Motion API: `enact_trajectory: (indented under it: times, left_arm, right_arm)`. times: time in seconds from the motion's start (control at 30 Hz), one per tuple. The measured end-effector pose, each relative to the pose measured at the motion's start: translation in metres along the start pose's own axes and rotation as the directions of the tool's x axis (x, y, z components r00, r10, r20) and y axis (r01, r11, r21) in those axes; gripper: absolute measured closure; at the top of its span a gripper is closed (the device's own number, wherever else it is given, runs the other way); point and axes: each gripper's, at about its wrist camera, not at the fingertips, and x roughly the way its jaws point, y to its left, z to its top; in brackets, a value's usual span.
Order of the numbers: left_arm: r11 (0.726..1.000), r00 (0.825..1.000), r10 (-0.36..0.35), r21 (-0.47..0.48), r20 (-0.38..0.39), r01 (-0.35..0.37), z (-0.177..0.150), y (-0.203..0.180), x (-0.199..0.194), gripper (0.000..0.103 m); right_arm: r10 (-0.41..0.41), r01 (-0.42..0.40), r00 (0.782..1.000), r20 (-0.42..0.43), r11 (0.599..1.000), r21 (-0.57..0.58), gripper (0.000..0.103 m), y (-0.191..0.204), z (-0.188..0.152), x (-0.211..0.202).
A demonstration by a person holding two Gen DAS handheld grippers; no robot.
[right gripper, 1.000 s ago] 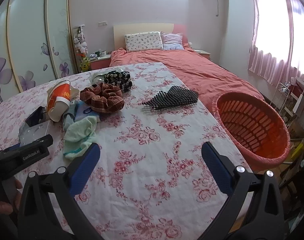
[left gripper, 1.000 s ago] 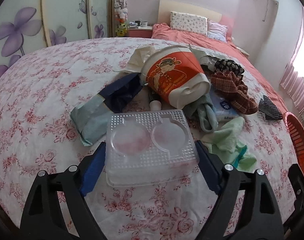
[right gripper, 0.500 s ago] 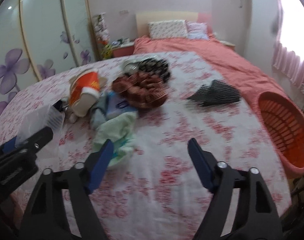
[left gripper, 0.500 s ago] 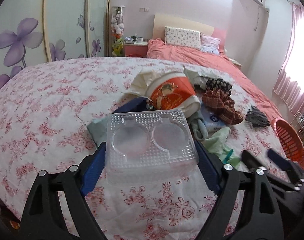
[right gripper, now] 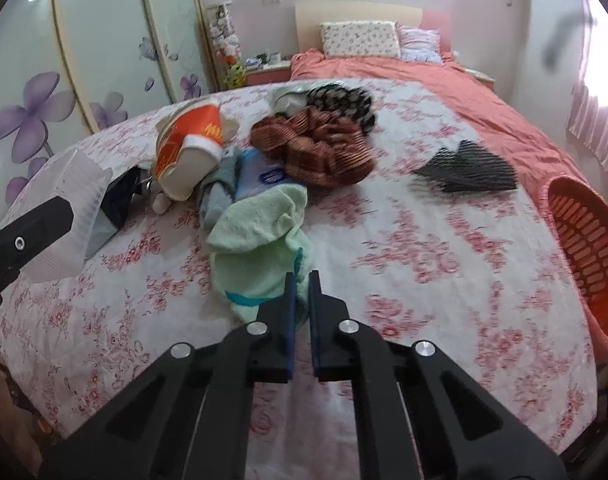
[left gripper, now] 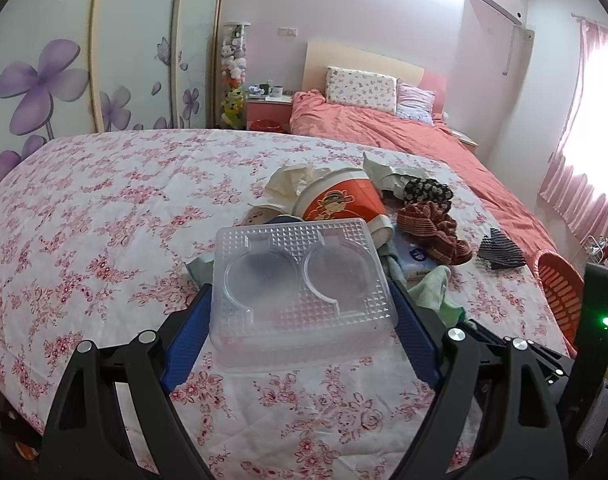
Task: Collect trash
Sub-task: 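Carry the box to the basket with the left tool while the right tool drops the green cloth in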
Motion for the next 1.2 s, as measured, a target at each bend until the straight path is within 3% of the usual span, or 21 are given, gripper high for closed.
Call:
enact_trajectory:
  times: [0.27, 0.77, 1.03, 1.2]
  left_arm:
    - [0.998, 0.999, -0.041, 0.043, 0.016, 0.041, 0.001, -0.022, -0.009, 0.019]
    - [0.971, 0.986, -0.165, 0.182, 0.028, 0.157, 0.006, -0.096, -0.013, 0.019]
    - [0.932, 0.963, -0.269, 0.255, 0.010, 0.258, 0.014, -0.145, -0.009, 0.019]
    - [0.895, 0.934, -0.355, 0.279, -0.030, 0.349, 0.022, -0.180, 0.003, 0.019]
  right_arm:
    - [-0.085, 0.078, 0.991, 0.106, 0.995, 0.065, 0.097, -0.041, 0.005, -0.040]
    - [-0.226, 0.182, 0.943, 0.246, 0.965, 0.189, 0.097, -0.120, 0.020, -0.108]
    - [-0.299, 0.235, 0.916, 0.267, 0.940, 0.246, 0.097, -0.161, 0.026, -0.129]
    - [-0.339, 0.260, 0.905, 0.258, 0.919, 0.296, 0.097, -0.194, 0.026, -0.134]
